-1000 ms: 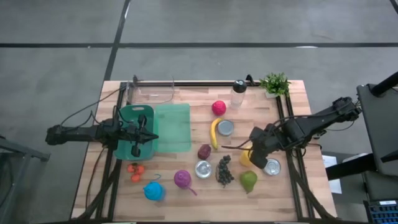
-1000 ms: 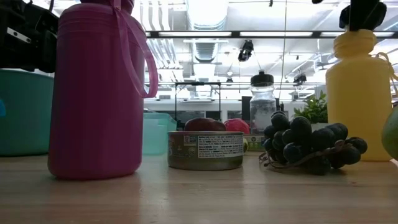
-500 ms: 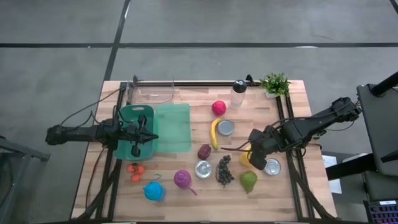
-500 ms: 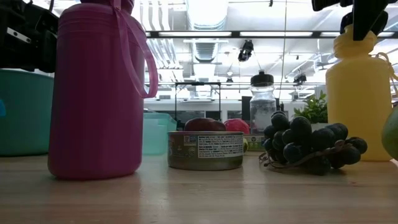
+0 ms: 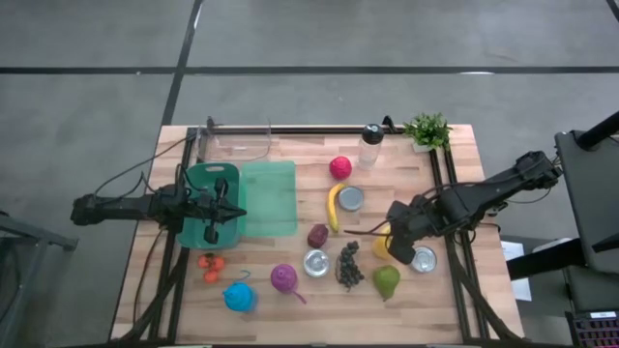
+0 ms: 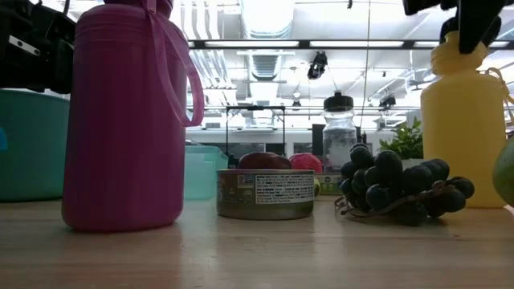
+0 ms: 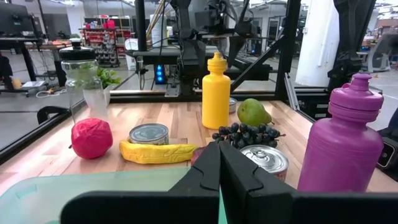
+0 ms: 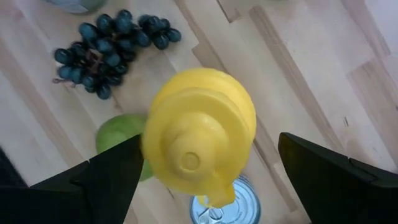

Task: Pick & Place Food Item
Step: Put the yellow water bottle into the transparent bin

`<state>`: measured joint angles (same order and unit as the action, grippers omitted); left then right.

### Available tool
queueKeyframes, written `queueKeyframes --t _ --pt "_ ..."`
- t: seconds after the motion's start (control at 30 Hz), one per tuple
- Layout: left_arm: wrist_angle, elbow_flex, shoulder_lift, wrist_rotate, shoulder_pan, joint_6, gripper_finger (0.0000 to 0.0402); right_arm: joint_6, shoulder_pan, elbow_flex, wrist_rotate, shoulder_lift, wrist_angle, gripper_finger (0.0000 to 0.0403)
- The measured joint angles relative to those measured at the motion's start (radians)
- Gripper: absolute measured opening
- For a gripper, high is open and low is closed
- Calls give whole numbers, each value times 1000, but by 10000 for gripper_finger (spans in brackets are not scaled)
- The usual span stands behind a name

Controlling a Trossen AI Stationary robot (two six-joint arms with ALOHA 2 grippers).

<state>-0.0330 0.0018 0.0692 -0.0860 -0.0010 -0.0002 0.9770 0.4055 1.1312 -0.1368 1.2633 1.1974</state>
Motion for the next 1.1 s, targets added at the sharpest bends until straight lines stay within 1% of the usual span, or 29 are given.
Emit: queueKeyframes --t 0.13,0.37,0.87,0.97,1.1 --pt "0 0 0 0 0 0 1 -13 -1 15 -19 0 2 366" --pt "0 0 0 0 0 0 1 -12 -1 12 -19 0 3 360" --pt "0 0 0 0 0 0 1 -20 -1 12 -22 0 3 225" --pt "0 0 0 0 0 0 1 -20 -1 12 -23 0 3 215" --pt "0 0 0 0 0 0 1 -23 -1 12 -23 0 3 222"
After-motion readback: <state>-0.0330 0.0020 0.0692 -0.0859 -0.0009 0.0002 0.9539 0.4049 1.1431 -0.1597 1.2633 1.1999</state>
